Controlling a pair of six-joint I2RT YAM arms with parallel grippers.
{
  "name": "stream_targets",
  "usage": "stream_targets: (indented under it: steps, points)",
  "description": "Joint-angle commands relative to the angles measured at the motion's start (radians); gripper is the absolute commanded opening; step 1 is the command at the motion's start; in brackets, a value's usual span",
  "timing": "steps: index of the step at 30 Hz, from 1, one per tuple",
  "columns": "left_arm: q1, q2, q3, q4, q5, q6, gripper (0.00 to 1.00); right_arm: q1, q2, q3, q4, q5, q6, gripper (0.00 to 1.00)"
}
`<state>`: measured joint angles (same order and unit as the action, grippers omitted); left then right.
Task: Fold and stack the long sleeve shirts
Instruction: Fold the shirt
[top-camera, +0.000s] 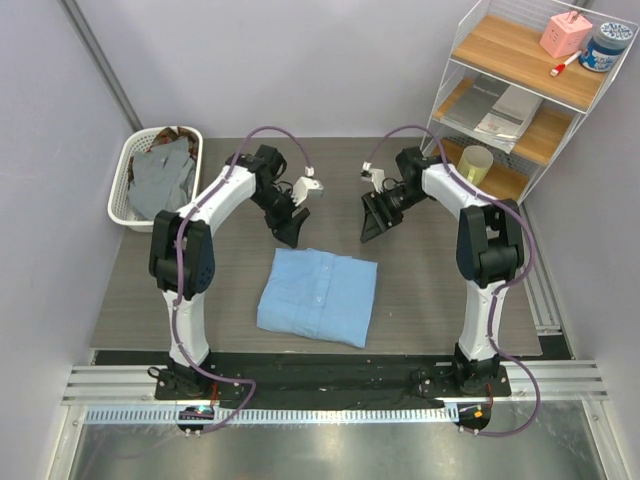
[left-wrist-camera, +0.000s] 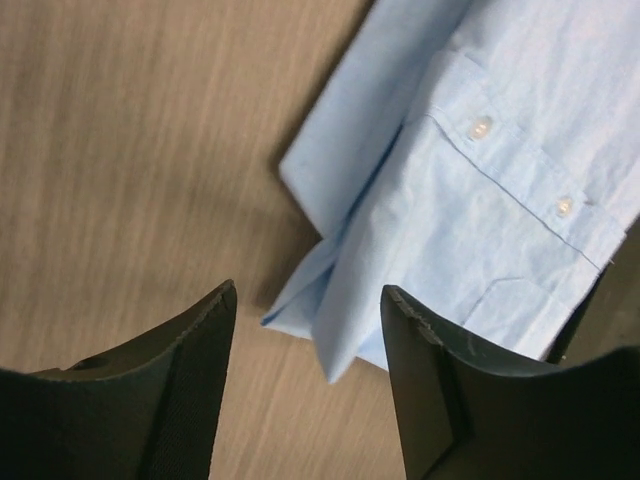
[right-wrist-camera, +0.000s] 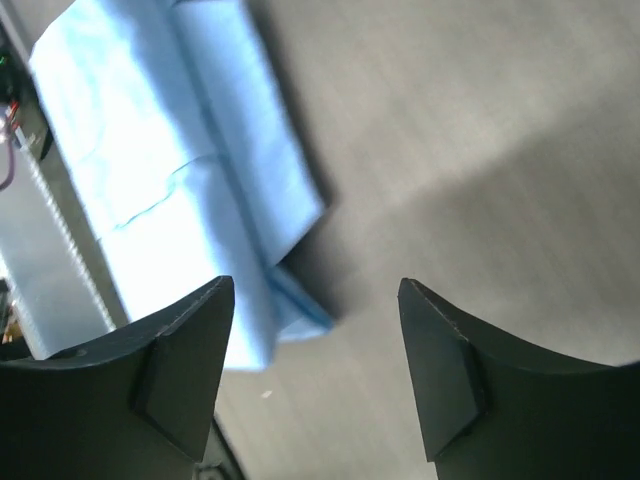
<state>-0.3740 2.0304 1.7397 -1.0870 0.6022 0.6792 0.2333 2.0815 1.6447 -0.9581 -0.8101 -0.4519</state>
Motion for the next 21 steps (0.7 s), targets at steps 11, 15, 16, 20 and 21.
stream_targets:
  steps: [11, 15, 16, 20, 21]
  points:
    - [-0.016, 0.008, -0.055, -0.083, 0.016, 0.072, 0.61, 0.078, -0.097, -0.171, -0.018, 0.061, -0.065, 0.72]
    - [-0.005, 0.025, -0.052, -0.114, 0.021, 0.086, 0.56, 0.08, -0.095, -0.177, -0.047, 0.074, -0.105, 0.57]
    - [-0.003, 0.028, -0.052, -0.119, 0.024, 0.086, 0.54, 0.08, -0.101, -0.18, -0.059, 0.072, -0.11, 0.53]
    - [0.017, 0.033, -0.043, -0.137, 0.054, 0.082, 0.22, 0.078, -0.13, -0.16, -0.105, 0.066, -0.128, 0.23]
    - [0.026, 0.034, -0.037, -0.143, 0.057, 0.082, 0.16, 0.078, -0.135, -0.149, -0.114, 0.068, -0.126, 0.11]
